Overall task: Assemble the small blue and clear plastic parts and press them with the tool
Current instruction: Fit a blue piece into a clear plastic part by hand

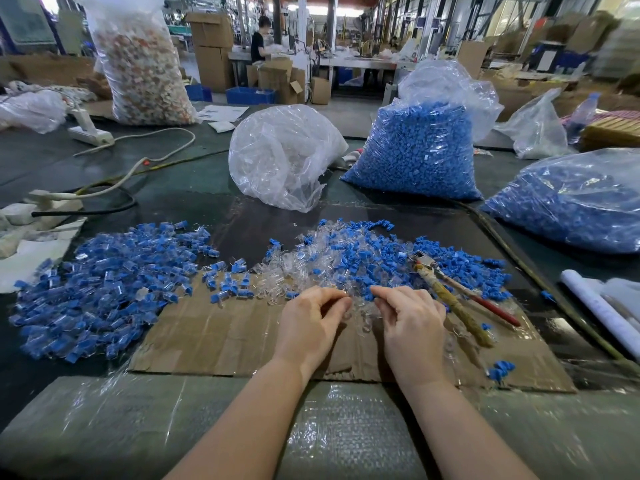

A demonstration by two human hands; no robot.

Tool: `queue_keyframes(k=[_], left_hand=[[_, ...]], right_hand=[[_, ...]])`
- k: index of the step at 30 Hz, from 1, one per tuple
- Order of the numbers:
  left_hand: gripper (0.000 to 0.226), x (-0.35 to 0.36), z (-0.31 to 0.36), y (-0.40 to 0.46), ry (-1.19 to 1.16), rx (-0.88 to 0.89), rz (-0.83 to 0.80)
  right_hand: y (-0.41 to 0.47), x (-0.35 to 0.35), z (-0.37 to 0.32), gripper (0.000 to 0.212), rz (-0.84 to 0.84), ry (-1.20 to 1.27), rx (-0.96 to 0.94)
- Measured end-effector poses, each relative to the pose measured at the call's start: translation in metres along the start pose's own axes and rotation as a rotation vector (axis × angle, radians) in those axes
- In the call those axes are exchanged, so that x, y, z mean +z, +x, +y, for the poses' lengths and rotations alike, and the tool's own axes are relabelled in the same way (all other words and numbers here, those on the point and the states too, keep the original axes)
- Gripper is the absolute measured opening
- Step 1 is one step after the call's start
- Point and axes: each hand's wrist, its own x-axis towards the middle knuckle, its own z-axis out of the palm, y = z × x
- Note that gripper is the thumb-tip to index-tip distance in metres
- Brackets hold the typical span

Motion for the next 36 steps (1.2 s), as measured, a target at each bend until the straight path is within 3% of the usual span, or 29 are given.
queue_keyframes(k=[5,15,26,31,36], left_hand=[[0.018,-0.0011,0.0000,-0.0002,-0.090,-0.056,-0.029],[0.015,-0.0019,0.0000,0.0011,-0.132,-0.119,-0.052],[0.026,-0.0039,0.0009,-0.0025,-0.252,-0.098,-0.132],[0.027,-0.0039,0.0010,-0.0028,-0.159,-0.057,-0.160],[0.025,-0.0032,0.0000,-0.0020,-0.206,-0.078,-0.139]], right_hand=[[-0.0027,-0.0008,-0.0004,0.008,0.048,0.055,-0.014],[-0.0053,-0.0016,-0.0028,0.011,-0.064,0.021,-0.099],[-0.0060,0.0013,-0.0033,0.015,-0.045,-0.029,-0.139],[-0.0068,0.0019,-0.0017,0.019,-0.054,-0.050,-0.150],[-0.0054,-0.0005,-0.0022,0.014,-0.046,0.003,-0.150]])
